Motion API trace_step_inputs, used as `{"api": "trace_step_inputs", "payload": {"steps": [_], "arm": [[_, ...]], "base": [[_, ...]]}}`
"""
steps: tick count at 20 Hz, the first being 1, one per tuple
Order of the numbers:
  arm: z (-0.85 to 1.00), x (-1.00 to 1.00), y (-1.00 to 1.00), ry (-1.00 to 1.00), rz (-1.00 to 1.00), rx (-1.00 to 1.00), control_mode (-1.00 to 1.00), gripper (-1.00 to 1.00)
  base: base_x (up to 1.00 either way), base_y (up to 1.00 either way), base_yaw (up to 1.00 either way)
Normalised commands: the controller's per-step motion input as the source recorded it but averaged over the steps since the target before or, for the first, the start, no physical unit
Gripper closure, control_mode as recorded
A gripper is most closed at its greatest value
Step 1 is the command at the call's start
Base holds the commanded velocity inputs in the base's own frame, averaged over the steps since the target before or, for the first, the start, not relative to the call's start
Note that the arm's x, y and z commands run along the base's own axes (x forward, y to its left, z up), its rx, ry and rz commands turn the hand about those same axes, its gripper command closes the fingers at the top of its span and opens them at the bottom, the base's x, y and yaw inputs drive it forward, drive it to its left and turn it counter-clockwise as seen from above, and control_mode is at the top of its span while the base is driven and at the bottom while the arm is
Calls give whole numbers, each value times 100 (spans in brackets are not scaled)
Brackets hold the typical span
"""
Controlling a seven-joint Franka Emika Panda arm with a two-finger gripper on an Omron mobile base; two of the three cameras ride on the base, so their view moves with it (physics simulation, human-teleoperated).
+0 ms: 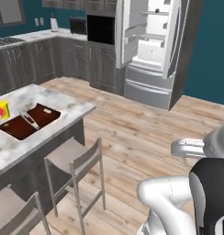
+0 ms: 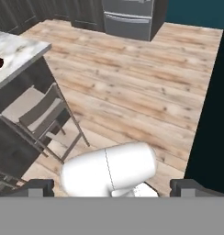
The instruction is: Gather the eggplant and broccoli from the fridge and place them on a tray on the dining counter. Then gather the chicken drumsticks from the fridge and place them on the other tray.
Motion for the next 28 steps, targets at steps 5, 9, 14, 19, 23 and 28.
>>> {"api": "trace_step_inputs", "payload": {"steps": [5, 9, 14, 19, 23, 28], "arm": [[0, 0, 0, 0, 0, 0, 100, -100], [0, 0, 0, 0, 0, 0, 100, -100], [0, 0, 0, 0, 0, 0, 100, -100], [0, 0, 0, 0, 0, 0, 100, -100], [0, 0, 0, 0, 0, 0, 100, -100], [0, 0, 0, 0, 0, 0, 100, -100]], "base": [[66, -47, -13], [69, -44, -10], [80, -39, -6], [91, -32, 0], [99, -23, 0], [100, -4, 0]]}}
